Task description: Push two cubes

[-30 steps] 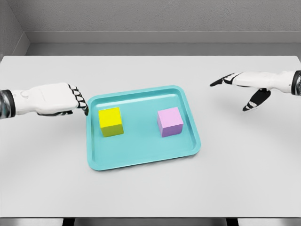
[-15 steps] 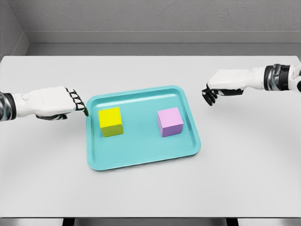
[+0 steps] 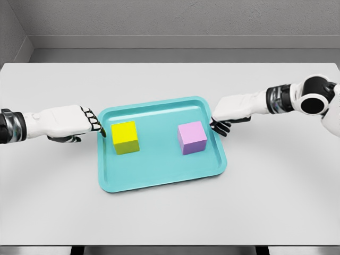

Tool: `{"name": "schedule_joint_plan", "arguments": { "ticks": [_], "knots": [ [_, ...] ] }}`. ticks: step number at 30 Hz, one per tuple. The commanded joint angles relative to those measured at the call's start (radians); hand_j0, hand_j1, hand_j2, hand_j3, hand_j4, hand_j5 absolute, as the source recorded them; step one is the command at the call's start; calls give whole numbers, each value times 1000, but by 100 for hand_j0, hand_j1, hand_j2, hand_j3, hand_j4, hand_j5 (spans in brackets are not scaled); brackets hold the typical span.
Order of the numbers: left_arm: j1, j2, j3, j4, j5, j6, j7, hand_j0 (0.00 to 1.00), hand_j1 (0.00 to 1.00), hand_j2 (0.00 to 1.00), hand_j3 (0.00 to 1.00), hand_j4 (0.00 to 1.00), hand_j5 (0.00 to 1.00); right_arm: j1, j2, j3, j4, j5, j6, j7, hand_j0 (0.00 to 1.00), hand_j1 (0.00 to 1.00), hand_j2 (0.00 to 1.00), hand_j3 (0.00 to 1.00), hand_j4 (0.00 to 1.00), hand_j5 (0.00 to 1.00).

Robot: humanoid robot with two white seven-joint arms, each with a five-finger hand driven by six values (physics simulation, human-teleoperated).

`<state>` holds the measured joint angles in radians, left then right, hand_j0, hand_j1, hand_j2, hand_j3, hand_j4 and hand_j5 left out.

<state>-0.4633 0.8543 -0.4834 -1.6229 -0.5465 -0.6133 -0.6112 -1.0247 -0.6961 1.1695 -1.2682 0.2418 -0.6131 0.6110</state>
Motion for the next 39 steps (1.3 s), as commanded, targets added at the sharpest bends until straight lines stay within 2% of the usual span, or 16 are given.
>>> {"name": "schedule_joint_plan", "arguments": {
  "ticks": [1, 8, 11, 22, 29, 32, 39],
  "knots": [
    [0, 0, 0, 6, 5, 2, 0, 73, 73, 73, 73, 73, 73, 0, 1, 22, -6, -4, 2, 0, 12, 12, 12, 12, 12, 12],
    [2, -37, 2, 23, 3, 2, 0, 73, 73, 73, 73, 73, 73, -15, -2, 67, -37, -4, 2, 0, 12, 12, 12, 12, 12, 12],
    [0, -66, 3, 69, 2, 2, 0, 73, 73, 73, 73, 73, 73, -15, -2, 75, -39, -4, 2, 0, 12, 12, 12, 12, 12, 12],
    [0, -95, 0, 69, 2, 2, 0, 73, 73, 73, 73, 73, 73, -20, 9, 82, -63, -4, 2, 0, 12, 12, 12, 12, 12, 12],
    [-6, -115, 0, 72, -18, 2, 0, 72, 72, 72, 72, 72, 72, -23, 35, 90, -65, -4, 2, 0, 12, 12, 12, 12, 12, 12],
    [-17, -123, 2, 110, -20, 2, 0, 72, 72, 72, 72, 72, 72, -26, 52, 90, -63, -4, 2, 0, 12, 12, 12, 12, 12, 12],
    [-34, -150, 0, 112, -30, 2, 0, 73, 73, 73, 73, 73, 73, -29, 76, 90, -60, -6, 2, 0, 12, 12, 12, 12, 12, 12]
  ]
}}
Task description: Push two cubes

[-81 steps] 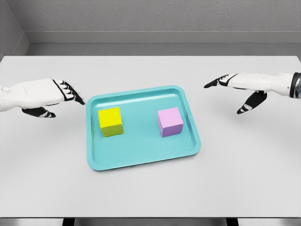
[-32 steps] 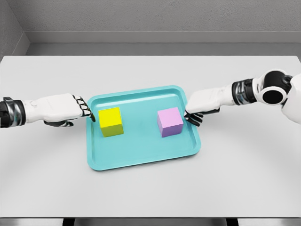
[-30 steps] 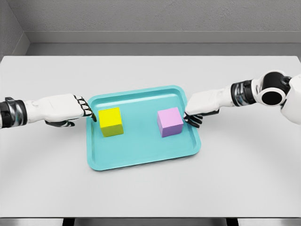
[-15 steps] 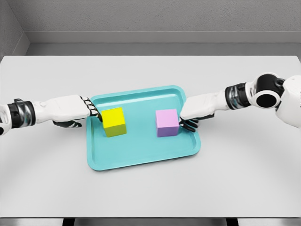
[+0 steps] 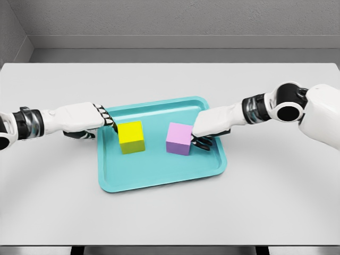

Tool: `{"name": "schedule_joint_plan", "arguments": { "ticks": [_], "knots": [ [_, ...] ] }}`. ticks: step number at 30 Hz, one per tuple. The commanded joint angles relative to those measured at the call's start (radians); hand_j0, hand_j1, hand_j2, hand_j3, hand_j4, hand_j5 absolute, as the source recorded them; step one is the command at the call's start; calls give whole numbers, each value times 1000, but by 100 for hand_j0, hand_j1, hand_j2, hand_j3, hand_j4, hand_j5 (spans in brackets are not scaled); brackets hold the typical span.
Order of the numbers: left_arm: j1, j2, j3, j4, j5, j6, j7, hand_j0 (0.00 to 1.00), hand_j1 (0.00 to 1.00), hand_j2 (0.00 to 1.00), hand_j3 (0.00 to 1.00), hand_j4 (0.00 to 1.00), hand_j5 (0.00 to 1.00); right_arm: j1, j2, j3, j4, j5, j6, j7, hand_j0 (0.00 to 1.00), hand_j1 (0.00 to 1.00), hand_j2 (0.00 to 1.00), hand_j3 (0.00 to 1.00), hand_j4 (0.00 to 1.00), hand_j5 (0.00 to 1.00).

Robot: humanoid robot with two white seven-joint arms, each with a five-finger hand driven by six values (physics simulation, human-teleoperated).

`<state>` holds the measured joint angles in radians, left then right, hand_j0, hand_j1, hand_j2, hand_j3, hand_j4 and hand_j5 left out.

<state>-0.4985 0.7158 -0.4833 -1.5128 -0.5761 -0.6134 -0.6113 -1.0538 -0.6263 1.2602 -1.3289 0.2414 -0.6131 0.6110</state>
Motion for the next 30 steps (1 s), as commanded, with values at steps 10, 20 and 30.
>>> {"name": "schedule_joint_plan", "arguments": {
  "ticks": [10, 20, 30],
  "knots": [
    [-6, -26, -1, 8, -11, 3, 0, 72, 72, 72, 72, 72, 72, -8, 51, -4, 27, -8, 2, 0, 12, 12, 12, 12, 12, 12],
    [-8, -52, -1, 9, -31, 3, 0, 72, 72, 72, 72, 72, 72, -15, 79, -7, 68, -8, 2, 0, 12, 12, 12, 12, 12, 12],
    [-15, -52, -1, 9, -33, 3, 0, 71, 71, 71, 71, 71, 71, -14, 65, -25, 99, -7, 2, 0, 12, 12, 12, 12, 12, 12]
  ]
}}
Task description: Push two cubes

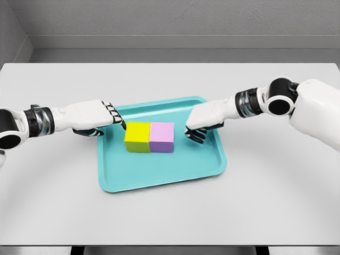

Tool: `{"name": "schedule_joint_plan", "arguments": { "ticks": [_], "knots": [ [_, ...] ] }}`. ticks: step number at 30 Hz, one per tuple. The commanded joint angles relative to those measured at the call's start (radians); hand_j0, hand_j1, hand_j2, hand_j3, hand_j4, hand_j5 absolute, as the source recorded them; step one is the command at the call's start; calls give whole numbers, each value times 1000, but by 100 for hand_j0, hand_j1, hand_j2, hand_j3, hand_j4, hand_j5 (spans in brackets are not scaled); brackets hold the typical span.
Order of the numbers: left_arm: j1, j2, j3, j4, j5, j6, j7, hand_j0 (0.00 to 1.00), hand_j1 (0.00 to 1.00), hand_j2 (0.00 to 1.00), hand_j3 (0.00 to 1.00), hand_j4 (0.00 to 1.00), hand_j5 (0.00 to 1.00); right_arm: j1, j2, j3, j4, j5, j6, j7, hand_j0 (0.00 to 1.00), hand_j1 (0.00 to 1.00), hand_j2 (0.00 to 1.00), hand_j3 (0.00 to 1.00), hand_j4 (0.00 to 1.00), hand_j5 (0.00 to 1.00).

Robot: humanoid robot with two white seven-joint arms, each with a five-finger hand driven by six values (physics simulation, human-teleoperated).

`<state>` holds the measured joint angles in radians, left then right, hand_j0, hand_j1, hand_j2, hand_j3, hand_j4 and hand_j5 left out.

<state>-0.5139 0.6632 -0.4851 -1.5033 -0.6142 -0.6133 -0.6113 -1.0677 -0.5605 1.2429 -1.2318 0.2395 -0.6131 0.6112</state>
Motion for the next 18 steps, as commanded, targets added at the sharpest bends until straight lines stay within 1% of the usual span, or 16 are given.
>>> {"name": "schedule_joint_plan", "arguments": {
  "ticks": [1, 4, 9, 10, 11, 12, 13, 14, 15, 16, 17, 18],
  "knots": [
    [2, 4, 2, 0, 5, 2, 0, 71, 71, 71, 71, 71, 71, 0, -2, -8, 2, -5, 2, 0, 12, 12, 12, 12, 12, 12],
    [2, 24, 8, 0, 17, 2, 0, 71, 71, 71, 71, 71, 71, 0, -4, -8, 0, -5, 2, 0, 12, 12, 12, 12, 12, 12],
    [0, 30, 13, 2, 20, 2, 0, 71, 71, 71, 71, 71, 71, -11, -9, -8, -8, -8, 2, 0, 13, 13, 13, 13, 13, 13],
    [-6, 73, 22, 0, 48, 2, 0, 72, 72, 72, 72, 72, 72, -20, -10, -11, -8, -9, 2, 0, 13, 13, 13, 13, 13, 13],
    [-11, 137, 49, -6, 117, 2, 0, 75, 75, 75, 75, 75, 75, -25, -19, -29, -8, -9, 2, 0, 13, 13, 13, 13, 13, 13],
    [-11, 196, 80, -6, 180, 2, 0, 95, 95, 95, 95, 95, 95, -32, -36, -34, -11, -14, 2, 0, 14, 14, 14, 14, 14, 14],
    [0, 222, 108, 0, 201, 2, 0, 100, 100, 100, 100, 100, 100, -43, -50, -56, -11, -15, 2, 0, 15, 15, 15, 15, 15, 15],
    [5, 269, 109, 5, 220, 2, 0, 100, 100, 100, 100, 100, 100, -43, -94, -115, -12, -15, 2, 0, 15, 15, 15, 15, 15, 15],
    [6, 283, 109, 8, 243, 2, 0, 100, 100, 100, 100, 100, 100, -37, -140, -160, -11, -15, 2, 0, 17, 17, 17, 17, 17, 17],
    [11, 285, 108, 23, 243, 2, 0, 100, 100, 100, 100, 100, 100, -31, -197, -198, -6, -15, 2, 0, 19, 19, 19, 19, 19, 19],
    [24, 285, 109, 41, 241, 2, 0, 100, 100, 100, 100, 100, 100, -20, -268, -247, -3, -15, 2, 0, 26, 26, 26, 26, 26, 26],
    [25, 285, 108, 43, 241, 2, 0, 100, 100, 100, 100, 100, 100, 28, -321, -315, 5, -14, 2, 0, 33, 33, 33, 33, 33, 33]
  ]
}}
